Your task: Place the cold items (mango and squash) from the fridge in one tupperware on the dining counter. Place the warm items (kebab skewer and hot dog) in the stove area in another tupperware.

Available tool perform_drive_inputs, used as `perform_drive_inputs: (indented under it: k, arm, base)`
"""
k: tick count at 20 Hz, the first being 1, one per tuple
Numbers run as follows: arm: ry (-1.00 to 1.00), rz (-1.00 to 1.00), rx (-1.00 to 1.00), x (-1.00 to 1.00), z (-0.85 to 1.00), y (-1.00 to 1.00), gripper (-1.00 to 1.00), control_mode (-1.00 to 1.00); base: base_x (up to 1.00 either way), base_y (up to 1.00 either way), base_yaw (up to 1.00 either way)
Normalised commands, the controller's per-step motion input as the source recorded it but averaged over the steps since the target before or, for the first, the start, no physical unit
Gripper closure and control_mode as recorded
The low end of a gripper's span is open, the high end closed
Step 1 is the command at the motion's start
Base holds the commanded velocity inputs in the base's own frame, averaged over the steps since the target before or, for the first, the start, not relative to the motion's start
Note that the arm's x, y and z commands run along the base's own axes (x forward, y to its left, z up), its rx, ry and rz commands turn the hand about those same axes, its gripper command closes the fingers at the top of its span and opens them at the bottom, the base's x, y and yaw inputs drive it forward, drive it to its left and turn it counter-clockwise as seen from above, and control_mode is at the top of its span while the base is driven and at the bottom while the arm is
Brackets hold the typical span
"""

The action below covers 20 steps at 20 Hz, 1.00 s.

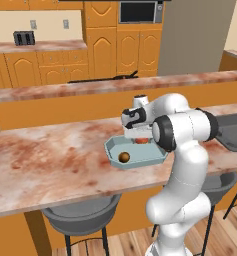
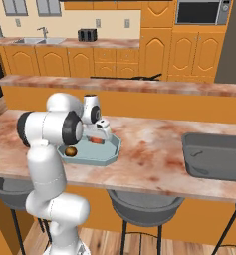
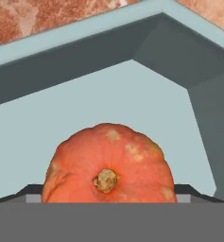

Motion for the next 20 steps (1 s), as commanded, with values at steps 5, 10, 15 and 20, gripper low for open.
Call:
perform_drive_inputs:
  k: [5, 10, 15, 20]
  arm:
    - [-0.11, 0.0, -0.02, -0.16, -0.51, 0.0, 1.0, -1.0]
    - [-0.04, -0.02, 0.0, -0.04, -0.13, 0.0, -1.0, -1.0]
    - [-0.04, 0.0, 0.0, -0.02, -0.01, 0.0, -1.0, -1.0]
    - [-0.04, -0.01, 0.01, -0.45, 0.35, 0.0, -1.0, -1.0]
  base:
    - [0.0, 0.0, 0.0]
    - [0.0, 0.0, 0.0]
    - [0.0, 0.0, 0.0]
    - [0.0, 0.0, 0.0]
